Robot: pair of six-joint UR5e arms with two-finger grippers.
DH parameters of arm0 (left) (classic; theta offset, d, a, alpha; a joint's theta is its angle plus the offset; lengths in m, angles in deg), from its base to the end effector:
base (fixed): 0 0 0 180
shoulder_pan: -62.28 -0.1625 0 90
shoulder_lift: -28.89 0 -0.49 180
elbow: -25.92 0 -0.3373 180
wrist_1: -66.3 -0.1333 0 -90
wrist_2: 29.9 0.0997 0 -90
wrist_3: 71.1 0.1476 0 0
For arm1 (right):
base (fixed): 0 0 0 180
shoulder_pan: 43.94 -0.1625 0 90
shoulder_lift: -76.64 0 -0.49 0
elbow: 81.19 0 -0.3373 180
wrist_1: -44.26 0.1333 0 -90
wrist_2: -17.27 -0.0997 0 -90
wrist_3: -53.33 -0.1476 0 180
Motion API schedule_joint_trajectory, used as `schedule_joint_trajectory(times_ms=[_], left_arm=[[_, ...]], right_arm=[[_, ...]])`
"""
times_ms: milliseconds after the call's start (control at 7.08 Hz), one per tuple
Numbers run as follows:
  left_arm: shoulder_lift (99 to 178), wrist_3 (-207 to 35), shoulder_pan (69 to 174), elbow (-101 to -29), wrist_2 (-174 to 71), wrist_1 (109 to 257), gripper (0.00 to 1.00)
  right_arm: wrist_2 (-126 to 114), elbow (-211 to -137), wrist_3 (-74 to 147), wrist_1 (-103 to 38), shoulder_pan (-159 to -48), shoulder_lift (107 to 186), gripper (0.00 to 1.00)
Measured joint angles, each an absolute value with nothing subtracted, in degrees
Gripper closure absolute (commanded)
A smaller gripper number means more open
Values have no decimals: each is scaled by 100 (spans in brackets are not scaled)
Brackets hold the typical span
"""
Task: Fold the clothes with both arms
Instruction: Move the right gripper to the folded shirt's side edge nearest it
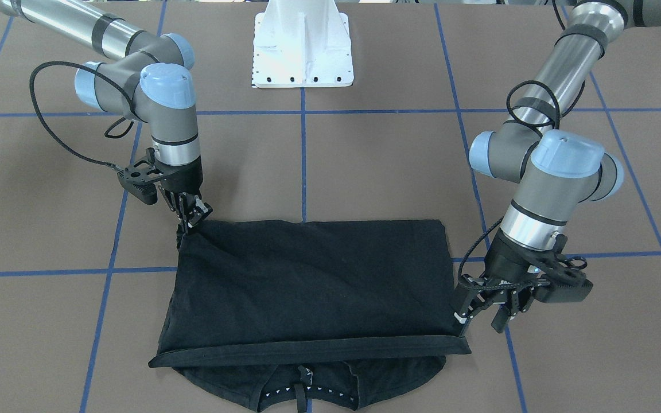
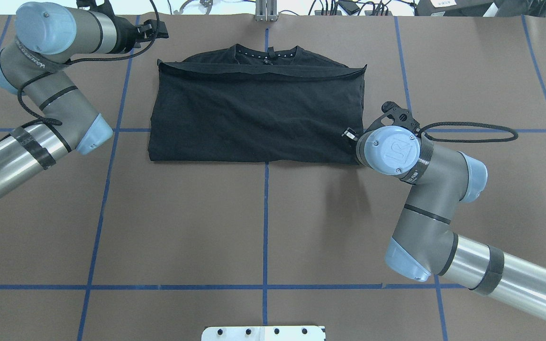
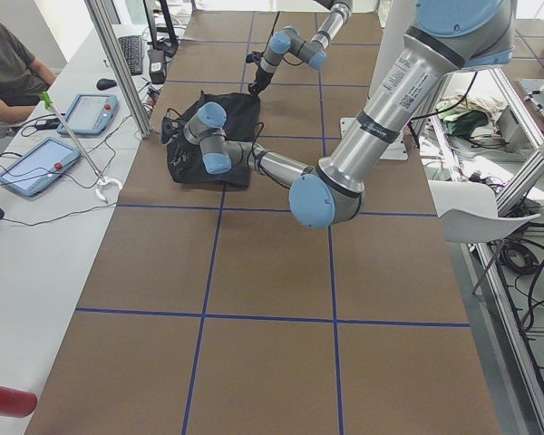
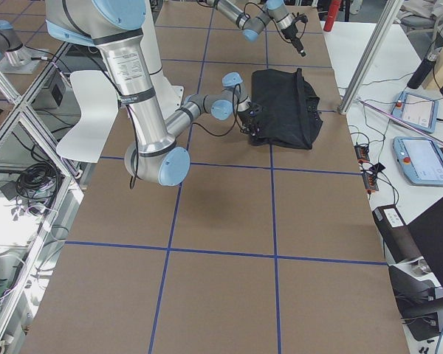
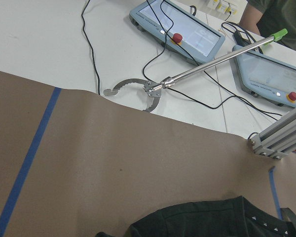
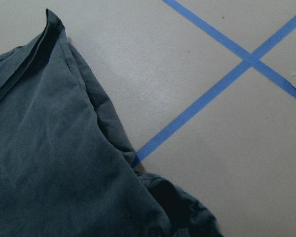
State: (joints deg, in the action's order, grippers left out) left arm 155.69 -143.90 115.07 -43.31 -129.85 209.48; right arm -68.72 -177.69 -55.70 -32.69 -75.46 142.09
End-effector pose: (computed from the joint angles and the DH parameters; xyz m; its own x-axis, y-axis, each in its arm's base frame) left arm 0.3913 -0.6936 0.4201 0.4081 -0.0559 -0.9112 0.5926 0.7755 0.2179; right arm -0.4932 -0.4709 0.4706 0.3951 0.6239 0.6743 -0.7318 0.6574 -0.1794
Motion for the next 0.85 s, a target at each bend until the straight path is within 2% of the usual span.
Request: schedule_joint_trajectory(times_ms=[282, 847], left_arm=[[15554, -14393, 11510, -4355, -12994, 20942, 13], [15474, -14396, 11509, -4471, -13006, 20937, 13]], right_arm=[[-6876, -18128, -5575, -3272, -7502, 14451, 100], [-6937, -19734, -6276, -3756, -6536, 15417, 100]])
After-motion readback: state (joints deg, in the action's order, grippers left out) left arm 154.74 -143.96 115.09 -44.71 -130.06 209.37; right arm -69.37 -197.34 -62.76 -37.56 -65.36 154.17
